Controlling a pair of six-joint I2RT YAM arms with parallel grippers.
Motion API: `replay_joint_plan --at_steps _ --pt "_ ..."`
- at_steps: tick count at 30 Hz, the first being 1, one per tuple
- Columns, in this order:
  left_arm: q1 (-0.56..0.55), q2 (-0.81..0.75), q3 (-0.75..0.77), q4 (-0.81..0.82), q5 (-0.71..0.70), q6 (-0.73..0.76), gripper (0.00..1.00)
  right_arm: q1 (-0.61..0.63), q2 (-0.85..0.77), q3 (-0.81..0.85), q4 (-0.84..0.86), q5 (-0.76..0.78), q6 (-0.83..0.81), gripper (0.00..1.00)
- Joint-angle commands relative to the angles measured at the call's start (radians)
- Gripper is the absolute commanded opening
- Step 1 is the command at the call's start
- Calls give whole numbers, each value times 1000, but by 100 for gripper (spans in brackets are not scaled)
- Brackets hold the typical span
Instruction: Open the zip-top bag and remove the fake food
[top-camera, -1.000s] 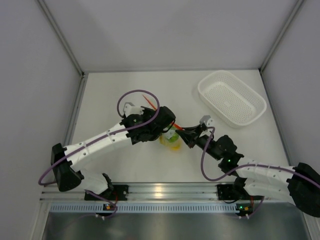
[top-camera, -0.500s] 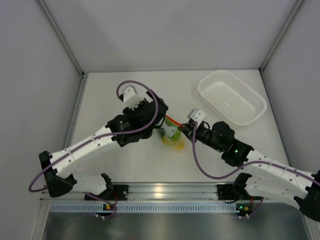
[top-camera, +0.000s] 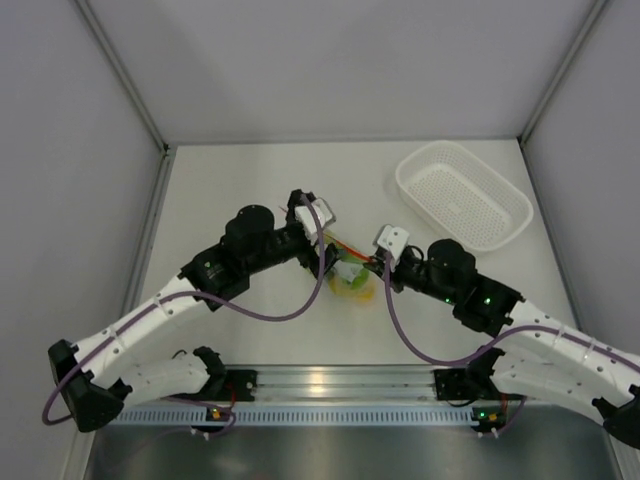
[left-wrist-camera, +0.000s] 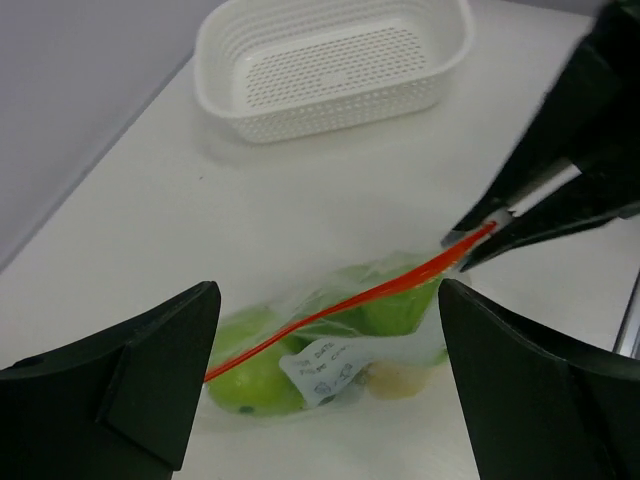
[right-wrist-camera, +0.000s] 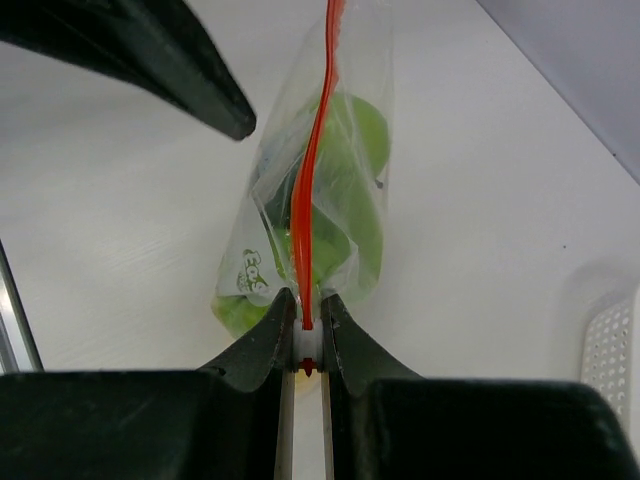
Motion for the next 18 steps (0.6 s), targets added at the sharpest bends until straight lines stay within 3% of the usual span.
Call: replay_joint_plan --at_steps 1,7,16,18 --pt "19 35 15 106 389 328 95 12 -27 64 -17 -41 -27 0" --pt "27 237 267 -233 501 472 85 11 -44 58 -27 -49 -33 0" --pt "27 295 317 -386 527 547 75 9 -51 50 -4 1 -41 0" --pt "27 294 307 -391 520 546 66 9 -50 52 1 5 -38 0"
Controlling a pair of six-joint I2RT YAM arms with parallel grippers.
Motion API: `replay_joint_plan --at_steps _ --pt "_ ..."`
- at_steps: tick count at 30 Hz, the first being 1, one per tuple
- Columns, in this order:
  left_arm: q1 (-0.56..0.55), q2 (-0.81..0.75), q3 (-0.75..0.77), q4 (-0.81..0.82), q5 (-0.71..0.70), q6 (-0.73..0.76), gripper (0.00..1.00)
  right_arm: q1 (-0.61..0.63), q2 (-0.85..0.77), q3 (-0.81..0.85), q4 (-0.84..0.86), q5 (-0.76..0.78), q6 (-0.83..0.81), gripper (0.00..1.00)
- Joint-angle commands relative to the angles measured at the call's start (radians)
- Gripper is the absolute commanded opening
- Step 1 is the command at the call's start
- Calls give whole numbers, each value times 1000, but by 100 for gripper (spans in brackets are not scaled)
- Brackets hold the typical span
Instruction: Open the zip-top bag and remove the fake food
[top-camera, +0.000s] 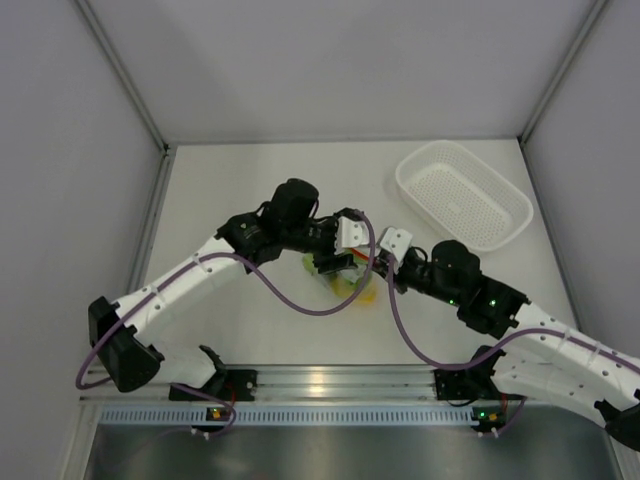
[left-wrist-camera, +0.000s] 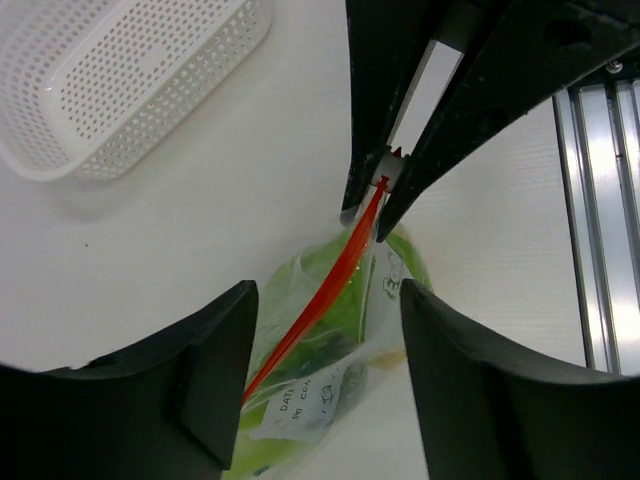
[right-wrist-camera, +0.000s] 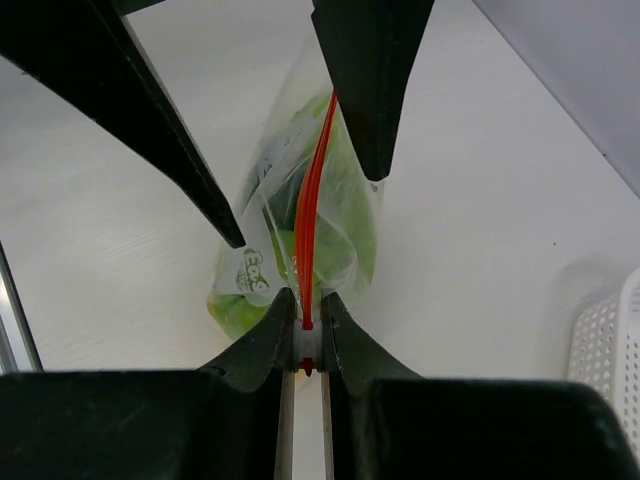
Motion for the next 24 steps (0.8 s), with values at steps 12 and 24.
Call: replay_joint_plan --at_steps 12,24 --pt "4 71 108 -45 -25 19 0 8 -63 -6 135 -34 15 2" --pt "4 47 169 -42 70 -47 0 -30 -211 -231 454 23 244 52"
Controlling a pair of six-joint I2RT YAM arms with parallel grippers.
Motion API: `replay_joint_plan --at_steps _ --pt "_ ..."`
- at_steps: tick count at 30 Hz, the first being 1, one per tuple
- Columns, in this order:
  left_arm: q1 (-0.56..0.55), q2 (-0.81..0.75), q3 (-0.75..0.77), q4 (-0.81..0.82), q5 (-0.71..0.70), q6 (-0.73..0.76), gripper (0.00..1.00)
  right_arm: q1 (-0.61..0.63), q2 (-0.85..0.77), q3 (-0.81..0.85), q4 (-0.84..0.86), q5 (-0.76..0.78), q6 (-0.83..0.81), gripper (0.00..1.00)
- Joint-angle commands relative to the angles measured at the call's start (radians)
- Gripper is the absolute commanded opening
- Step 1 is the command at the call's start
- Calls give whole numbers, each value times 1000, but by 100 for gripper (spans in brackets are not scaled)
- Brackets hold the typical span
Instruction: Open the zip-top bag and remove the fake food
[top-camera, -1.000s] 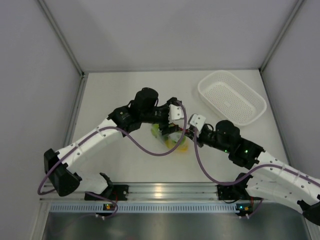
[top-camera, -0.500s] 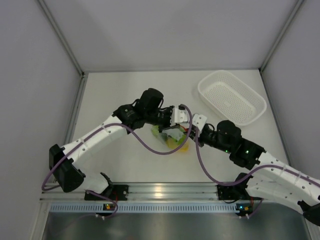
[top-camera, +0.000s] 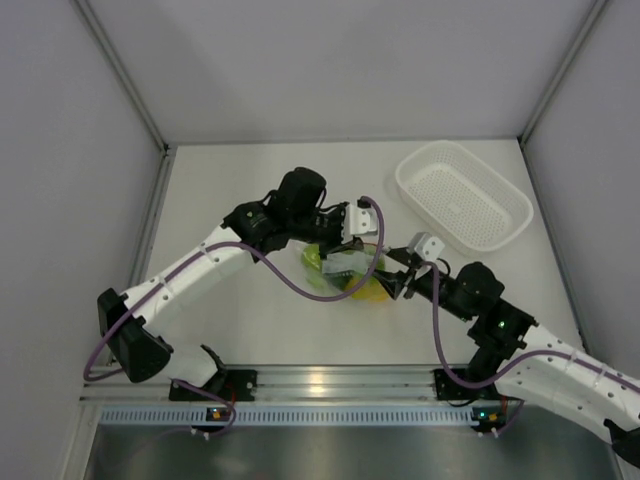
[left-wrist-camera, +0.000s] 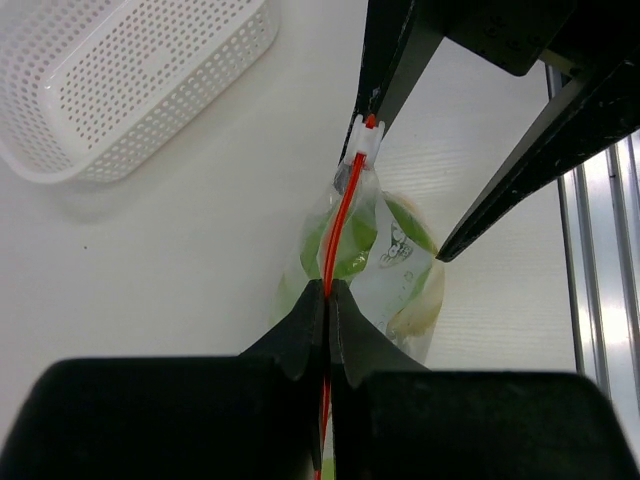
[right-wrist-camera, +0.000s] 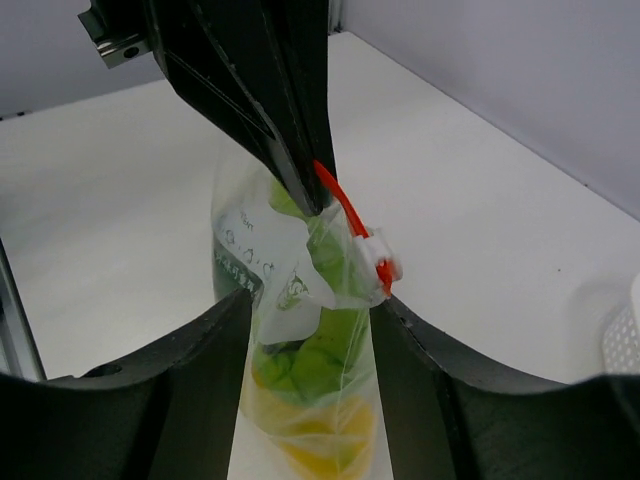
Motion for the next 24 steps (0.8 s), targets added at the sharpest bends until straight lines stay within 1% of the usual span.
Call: replay_joint_plan --at_steps 1,2,3,4,6,7,9,12,13,15,17,19,21,23,24 --pt "3 -31 50 24 85 -12 0 -14 -47 -51 211 -7 109 52" --pt "3 -40 45 24 114 -5 0 -14 -61 -59 224 25 120 52" --pt "3 -44 36 24 118 9 0 -16 -68 -62 228 36 120 52" --pt "3 -47 36 24 128 9 0 -20 -78 -63 232 33 155 52" --pt "5 -55 35 24 157 15 0 -43 -84 -60 241 -36 187 52" --pt "5 -57 35 24 168 17 0 -53 -81 -59 248 -70 197 50" --pt "5 -60 38 24 185 14 0 -66 -64 -50 251 -83 213 48" --pt "5 -60 48 23 208 3 0 -76 -56 -60 278 -82 229 42" --pt "5 -58 53 24 211 1 0 -89 -58 -63 284 -99 233 36" --pt "6 -58 58 24 214 -5 0 -99 -62 -71 298 -141 238 34" --pt "8 -58 61 24 222 -8 0 -105 -76 -88 314 -158 241 33" --pt "14 -60 64 24 230 -12 0 -109 -82 -99 326 -168 247 36" --pt "20 -66 62 24 243 -8 0 -120 -75 -105 332 -208 255 36" --pt "28 -64 62 24 256 -9 0 -134 -55 -105 334 -234 267 36" --pt "29 -64 62 24 260 -8 0 -139 -49 -106 337 -245 272 34"
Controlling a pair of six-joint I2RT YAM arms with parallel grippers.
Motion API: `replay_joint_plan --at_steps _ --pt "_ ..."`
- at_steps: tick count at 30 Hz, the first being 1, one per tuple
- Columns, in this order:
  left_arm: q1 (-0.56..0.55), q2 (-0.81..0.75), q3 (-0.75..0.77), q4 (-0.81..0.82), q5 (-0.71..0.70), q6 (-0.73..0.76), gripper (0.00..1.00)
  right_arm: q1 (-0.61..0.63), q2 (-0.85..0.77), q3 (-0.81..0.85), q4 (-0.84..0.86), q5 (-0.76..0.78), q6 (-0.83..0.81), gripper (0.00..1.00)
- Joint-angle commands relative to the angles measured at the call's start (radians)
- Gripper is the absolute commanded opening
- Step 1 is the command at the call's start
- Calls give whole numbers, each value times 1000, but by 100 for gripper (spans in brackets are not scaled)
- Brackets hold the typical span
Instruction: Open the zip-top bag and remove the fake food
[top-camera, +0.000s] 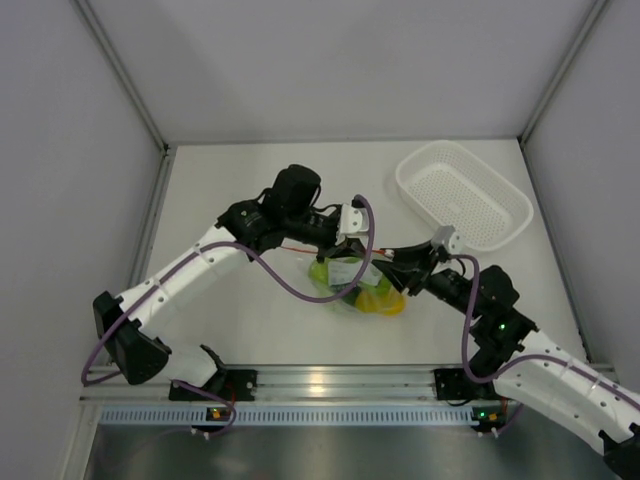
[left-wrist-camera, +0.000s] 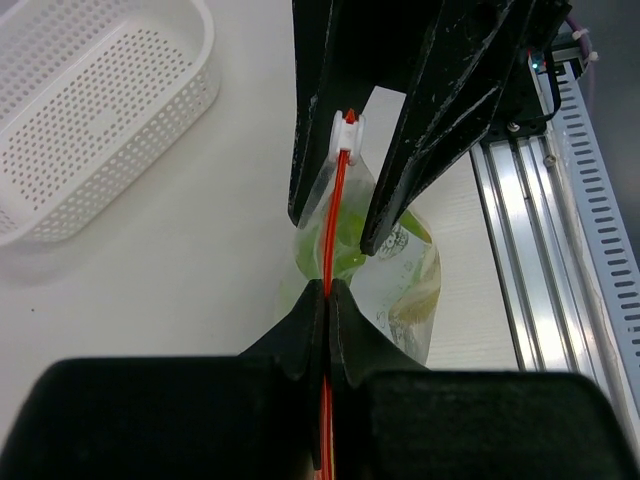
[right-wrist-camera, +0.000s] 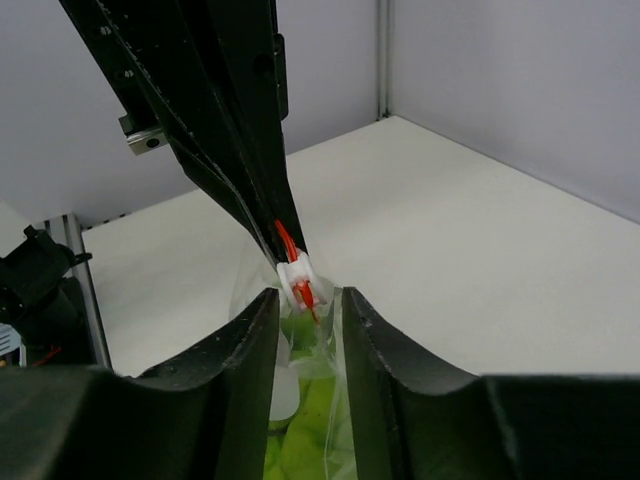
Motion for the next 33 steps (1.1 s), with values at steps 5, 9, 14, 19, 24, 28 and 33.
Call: replay_joint_plan --at_steps 5,9,14,19,24,28,33 --pt "13 -48 45 39 86 8 0 -56 38 10 89 -109 37 4" --pt "20 -47 45 39 97 9 0 -64 34 12 83 -107 20 4" --pt "33 -47 17 39 77 29 0 -70 24 57 0 -98 -41 0" --pt "33 -41 13 41 101 39 31 -70 89 175 -217 -98 -139 0" --pt "30 -7 77 39 146 37 47 -68 112 205 -253 -115 -158 0" --pt "22 44 137 39 160 34 48 -70 133 242 -296 -119 -167 0" --pt "-12 82 171 39 138 37 45 -68 141 246 -297 -124 -164 0"
